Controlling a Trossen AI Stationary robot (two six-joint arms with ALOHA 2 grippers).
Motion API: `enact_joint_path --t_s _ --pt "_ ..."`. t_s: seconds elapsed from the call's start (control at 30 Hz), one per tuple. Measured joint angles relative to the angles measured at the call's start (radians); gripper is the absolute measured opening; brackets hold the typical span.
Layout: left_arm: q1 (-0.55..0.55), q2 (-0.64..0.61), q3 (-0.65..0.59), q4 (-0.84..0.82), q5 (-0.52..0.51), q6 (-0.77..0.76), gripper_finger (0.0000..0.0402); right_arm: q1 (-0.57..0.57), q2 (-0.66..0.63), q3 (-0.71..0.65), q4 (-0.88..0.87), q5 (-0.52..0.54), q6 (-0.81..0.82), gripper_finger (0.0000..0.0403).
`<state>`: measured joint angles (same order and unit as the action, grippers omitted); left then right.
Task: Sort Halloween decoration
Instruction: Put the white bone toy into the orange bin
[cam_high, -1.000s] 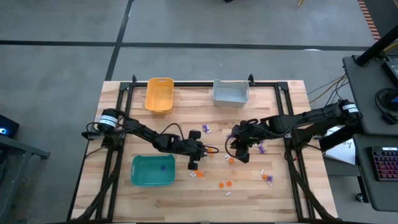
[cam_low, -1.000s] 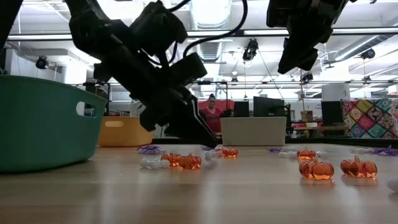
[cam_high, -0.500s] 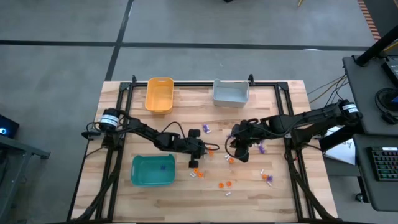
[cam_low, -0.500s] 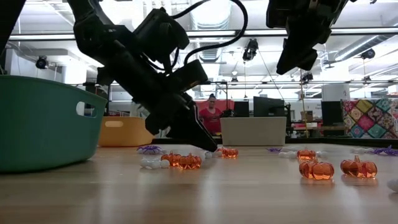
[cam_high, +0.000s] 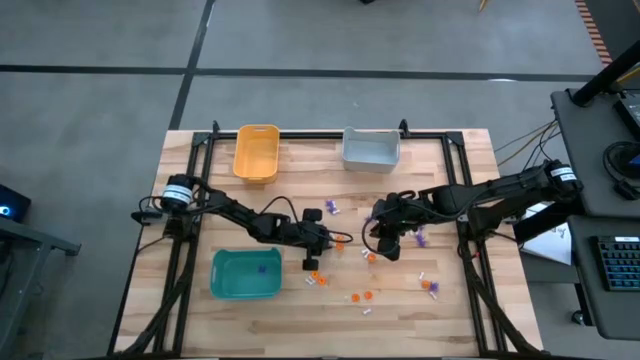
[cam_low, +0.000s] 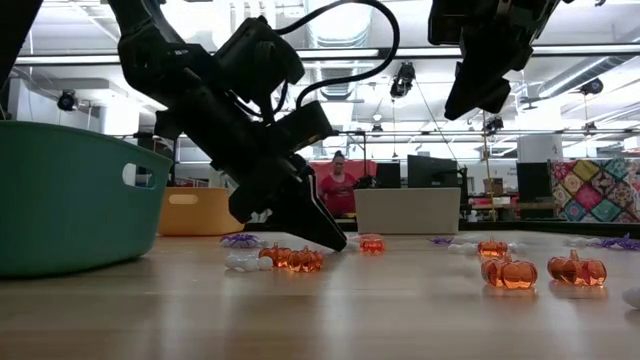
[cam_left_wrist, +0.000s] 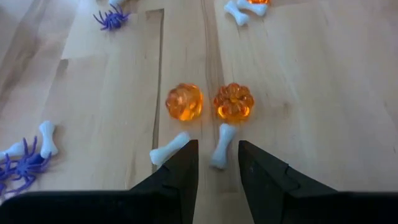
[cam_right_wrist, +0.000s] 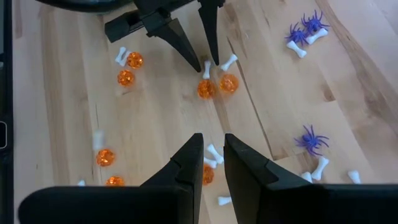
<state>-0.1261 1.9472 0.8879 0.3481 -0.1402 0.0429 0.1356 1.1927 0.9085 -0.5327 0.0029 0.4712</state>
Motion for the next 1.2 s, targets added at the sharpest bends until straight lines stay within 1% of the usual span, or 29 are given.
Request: enact_joint_path --t_s 0.17,0.4,0.7,1.0,1.2 --pt "0.000 0.000 0.000 0.000 0.000 0.017 0.0095 0.000 0.000 0.000 0.000 0.000 0.000 0.0054" --pt "0.002 0.000 0.000 -0.008 0.001 0.034 0.0071 0.000 0.000 0.000 0.000 0.000 0.000 0.0054" --pt "0.002 -0.001 0.000 -0.010 0.002 0.054 0.0006 0.000 0.000 0.000 0.001 0.000 0.001 0.0054" --pt "0.001 -0.004 0.000 -0.011 0.001 0.058 0.0001 0.000 0.000 0.000 0.003 0.000 0.001 0.0054" --pt "0.000 -0.040 0.000 -0.061 0.001 0.058 0.0001 0.000 0.000 0.000 0.007 0.000 0.001 0.0054"
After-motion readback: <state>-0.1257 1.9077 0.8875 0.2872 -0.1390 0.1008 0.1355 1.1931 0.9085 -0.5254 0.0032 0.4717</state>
